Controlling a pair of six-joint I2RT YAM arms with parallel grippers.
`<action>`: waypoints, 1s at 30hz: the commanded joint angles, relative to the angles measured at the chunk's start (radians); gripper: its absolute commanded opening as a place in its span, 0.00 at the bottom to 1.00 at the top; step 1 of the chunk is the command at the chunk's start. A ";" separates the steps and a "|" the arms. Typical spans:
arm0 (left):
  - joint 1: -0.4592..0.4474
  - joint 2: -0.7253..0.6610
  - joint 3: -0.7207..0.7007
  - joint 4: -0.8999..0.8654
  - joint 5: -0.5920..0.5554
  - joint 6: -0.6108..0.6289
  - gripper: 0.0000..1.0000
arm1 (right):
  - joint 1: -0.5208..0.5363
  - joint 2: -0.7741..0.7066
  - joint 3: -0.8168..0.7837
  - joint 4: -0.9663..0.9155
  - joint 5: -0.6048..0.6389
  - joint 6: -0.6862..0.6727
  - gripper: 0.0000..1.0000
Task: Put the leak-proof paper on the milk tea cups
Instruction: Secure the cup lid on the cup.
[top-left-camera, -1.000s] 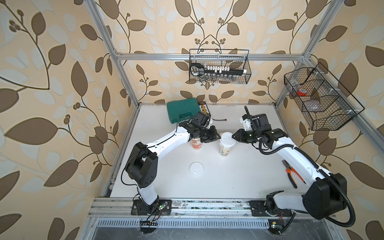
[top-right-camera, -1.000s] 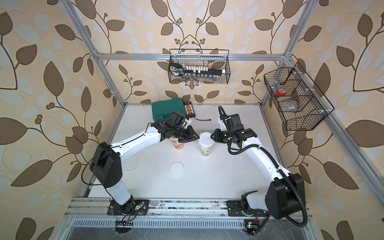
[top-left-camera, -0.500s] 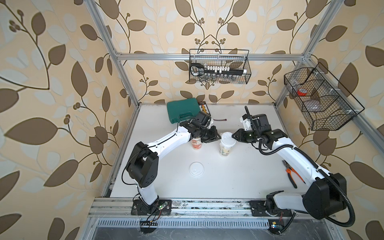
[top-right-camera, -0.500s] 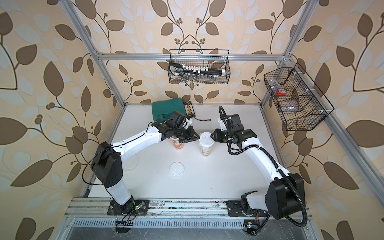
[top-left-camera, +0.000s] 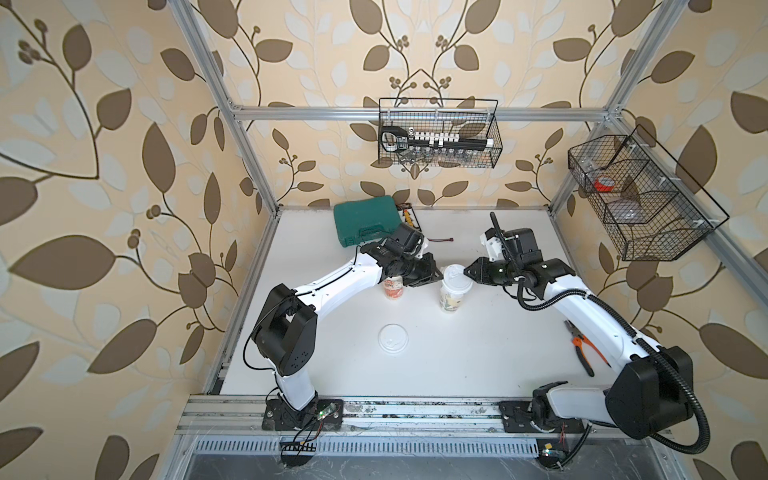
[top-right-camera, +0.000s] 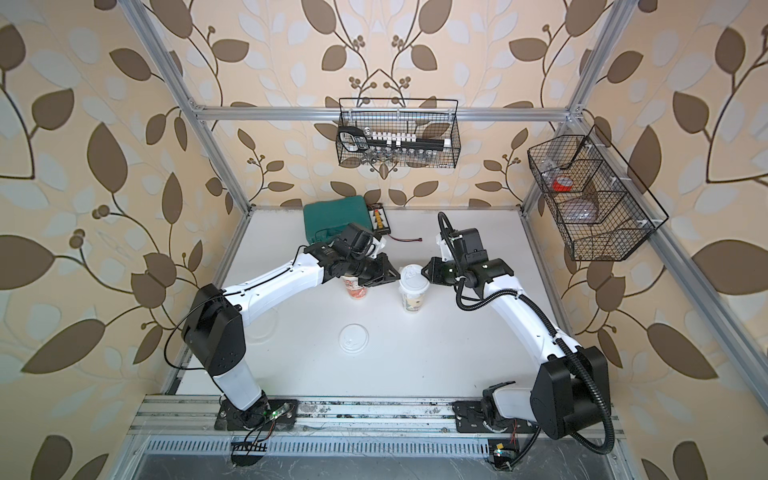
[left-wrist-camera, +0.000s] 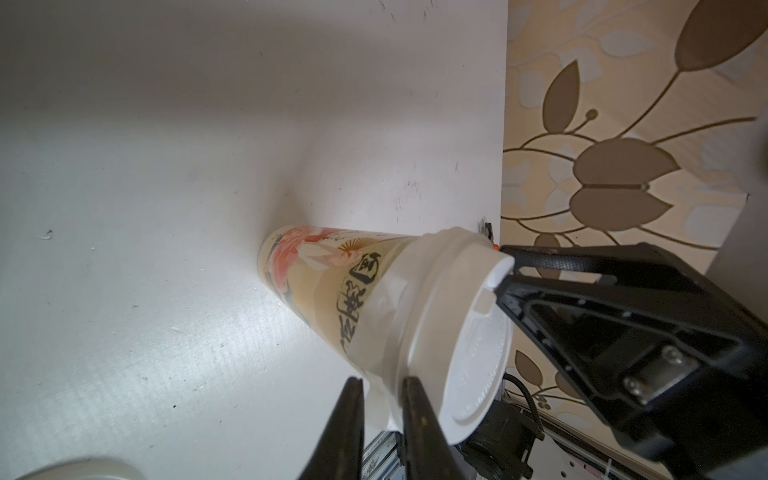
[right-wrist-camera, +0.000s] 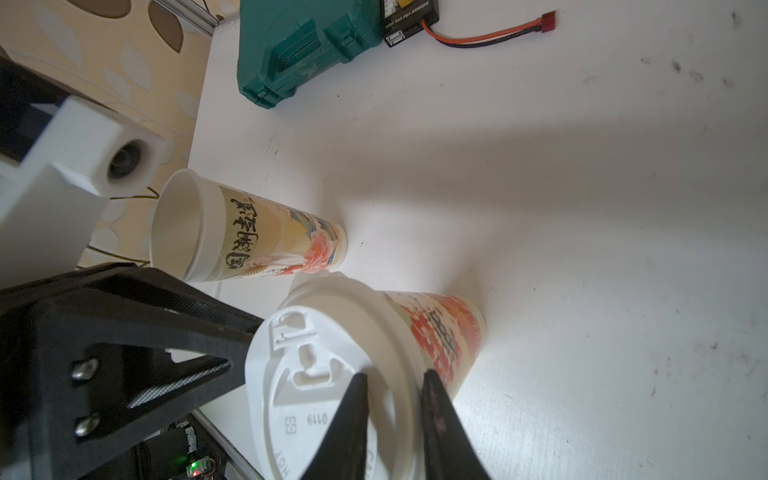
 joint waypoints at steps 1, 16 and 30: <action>-0.030 0.074 -0.060 -0.138 -0.096 0.025 0.19 | 0.009 0.024 -0.052 -0.076 0.007 0.004 0.23; -0.007 0.045 0.105 -0.183 -0.086 0.060 0.33 | 0.009 0.010 -0.056 -0.076 0.010 -0.005 0.23; 0.037 0.049 0.142 -0.137 -0.031 0.037 0.43 | 0.010 0.007 -0.060 -0.073 0.012 -0.012 0.22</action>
